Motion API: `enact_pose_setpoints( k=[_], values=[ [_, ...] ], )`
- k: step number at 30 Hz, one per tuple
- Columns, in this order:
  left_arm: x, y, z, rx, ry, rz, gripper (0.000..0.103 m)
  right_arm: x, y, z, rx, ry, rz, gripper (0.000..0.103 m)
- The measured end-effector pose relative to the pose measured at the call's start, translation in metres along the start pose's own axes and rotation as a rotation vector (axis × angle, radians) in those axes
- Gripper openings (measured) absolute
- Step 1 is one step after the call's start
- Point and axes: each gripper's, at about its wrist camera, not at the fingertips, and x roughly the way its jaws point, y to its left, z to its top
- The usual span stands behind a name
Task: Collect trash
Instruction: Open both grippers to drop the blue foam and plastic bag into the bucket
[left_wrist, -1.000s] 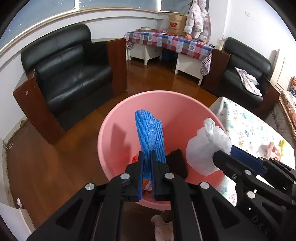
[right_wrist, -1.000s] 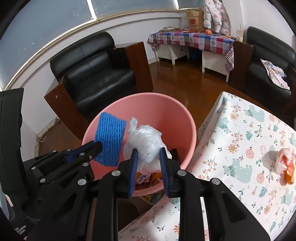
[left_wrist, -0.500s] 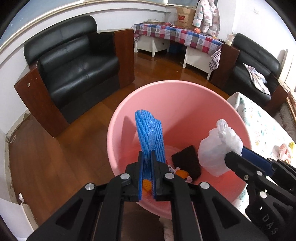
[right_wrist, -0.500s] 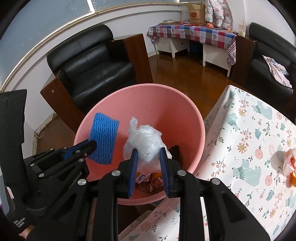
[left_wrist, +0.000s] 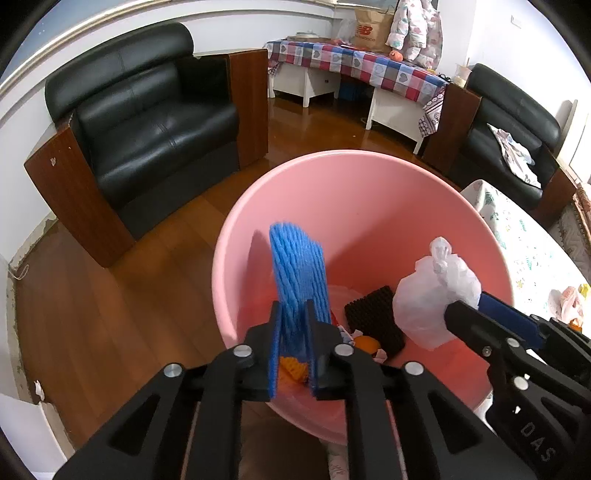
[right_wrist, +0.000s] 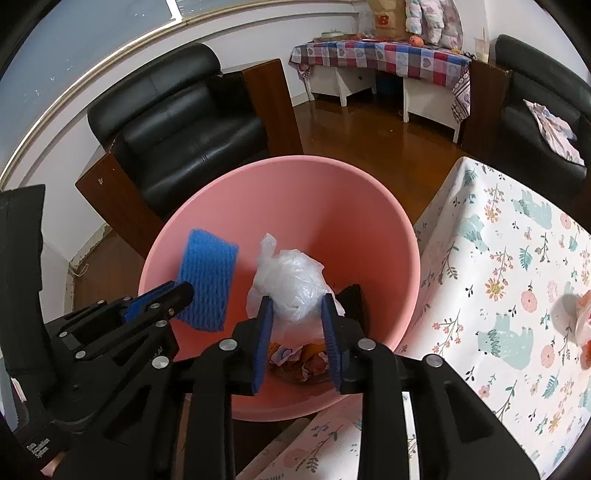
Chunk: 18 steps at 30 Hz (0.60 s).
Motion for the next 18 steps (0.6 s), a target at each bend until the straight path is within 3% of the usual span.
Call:
enact_pose_setpoints(
  k=[8, 11, 18],
  values=[
    [-0.006, -0.006, -0.001, 0.017, -0.015, -0.018, 0.035, -0.004, -0.004, -0.001, 0.013, 0.0, -0.008, 0.037],
    [-0.01, -0.007, 0.002, 0.014, -0.024, -0.017, 0.039, -0.012, -0.008, -0.003, 0.016, -0.016, -0.009, 0.043],
    [-0.022, -0.015, 0.003, 0.018, -0.045, -0.044, 0.043, -0.03, -0.018, -0.009, 0.019, -0.048, -0.016, 0.043]
  ],
)
